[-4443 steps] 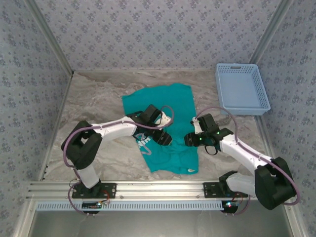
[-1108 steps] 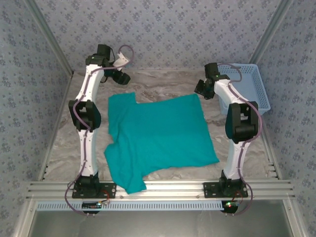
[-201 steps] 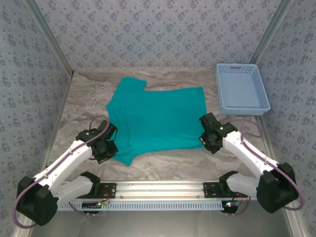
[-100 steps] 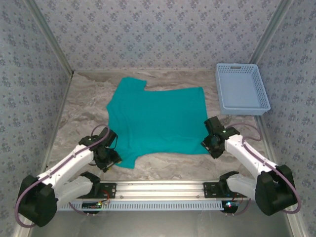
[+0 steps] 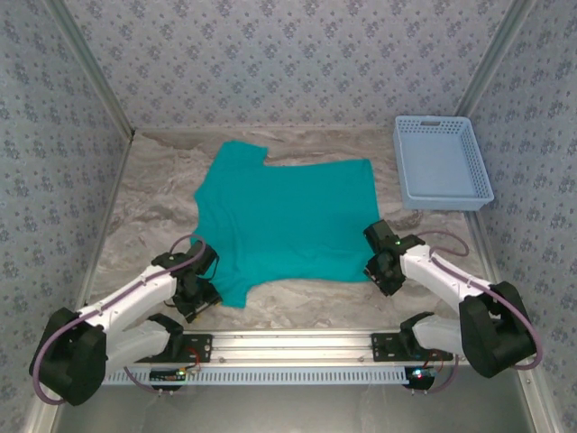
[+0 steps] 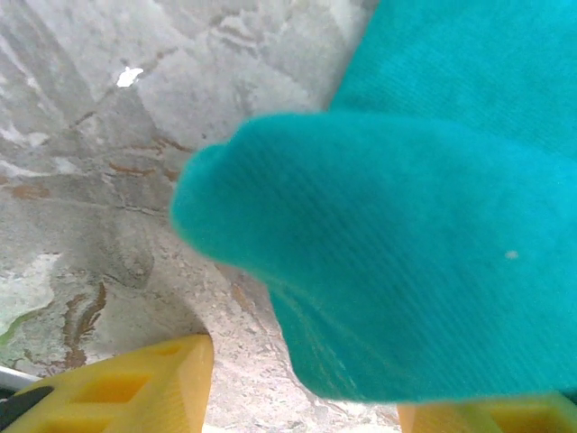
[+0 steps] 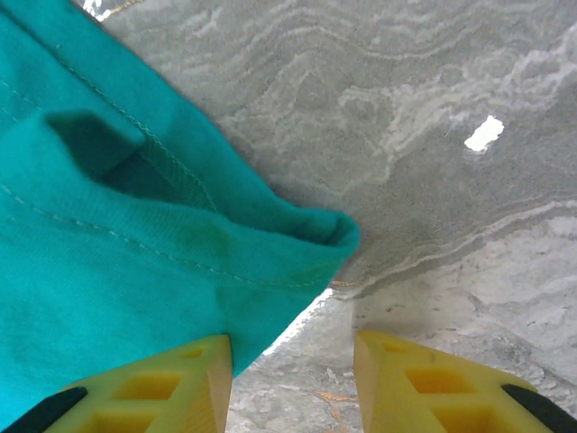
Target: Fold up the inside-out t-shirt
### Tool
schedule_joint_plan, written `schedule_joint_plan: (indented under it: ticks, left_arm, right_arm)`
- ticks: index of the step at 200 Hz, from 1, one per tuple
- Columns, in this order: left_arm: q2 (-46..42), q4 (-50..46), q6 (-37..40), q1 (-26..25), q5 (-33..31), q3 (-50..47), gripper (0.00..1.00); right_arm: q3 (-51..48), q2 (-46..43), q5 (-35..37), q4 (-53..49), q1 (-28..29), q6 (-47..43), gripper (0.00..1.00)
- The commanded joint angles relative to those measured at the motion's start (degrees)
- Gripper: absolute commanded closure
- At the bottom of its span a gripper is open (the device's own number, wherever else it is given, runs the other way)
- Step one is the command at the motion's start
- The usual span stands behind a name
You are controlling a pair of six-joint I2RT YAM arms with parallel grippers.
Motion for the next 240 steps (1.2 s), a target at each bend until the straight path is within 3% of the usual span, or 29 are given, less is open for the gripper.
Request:
schedule_joint_plan:
  ticks: [1, 38, 99, 111, 138, 179, 197, 214, 240]
  left_arm:
    - [-2.3, -4.4, -0.6, -0.6, -5.2, 3.9, 0.45]
    - [-3.3, -5.6, -1.3, -0.5, -7.3, 6.7, 0.41]
    - [6.7, 7.0, -1.3, 0.6, -8.6, -1.0, 0.43]
    - [7.4, 8.2, -1.0, 0.6, -9.5, -1.6, 0.55]
    - [6.8, 8.0, -0.7, 0.6, -9.5, -1.0, 1.00]
    - [3.0, -0.9, -0.3, 0.7, -5.6, 4.6, 1.00]
    - [0.0, -4.8, -1.4, 0.6, -3.4, 6.3, 1.00]
    - [-2.3, -7.7, -1.8, 0.5, -2.0, 7.5, 1.00]
    - [-4.9, -12.1, -1.8, 0.5, -2.0, 9.1, 1.00]
  right_arm:
    - [1.9, -1.3, 1.9, -2.6, -0.6, 0.4, 0.58]
    - [2.3, -3.5, 3.1, -3.4, -0.8, 0.3, 0.58]
    - [-1.0, -1.3, 2.4, 0.8, -0.7, 0.8, 0.56]
    - [-1.7, -1.1, 3.9, 0.8, -0.8, 0.8, 0.55]
    - [-2.9, -0.7, 4.4, 3.2, -3.2, 0.3, 0.54]
    - [-3.1, 1.2, 3.2, 5.6, -1.9, 2.5, 0.69]
    - [-2.9, 0.7, 3.6, 5.1, 0.9, 4.4, 0.81]
    - [-3.4, 0.7, 5.6, 3.7, 2.6, 6.6, 1.00]
    - [-3.0, -0.5, 7.0, -1.2, 2.5, 8.7, 1.00]
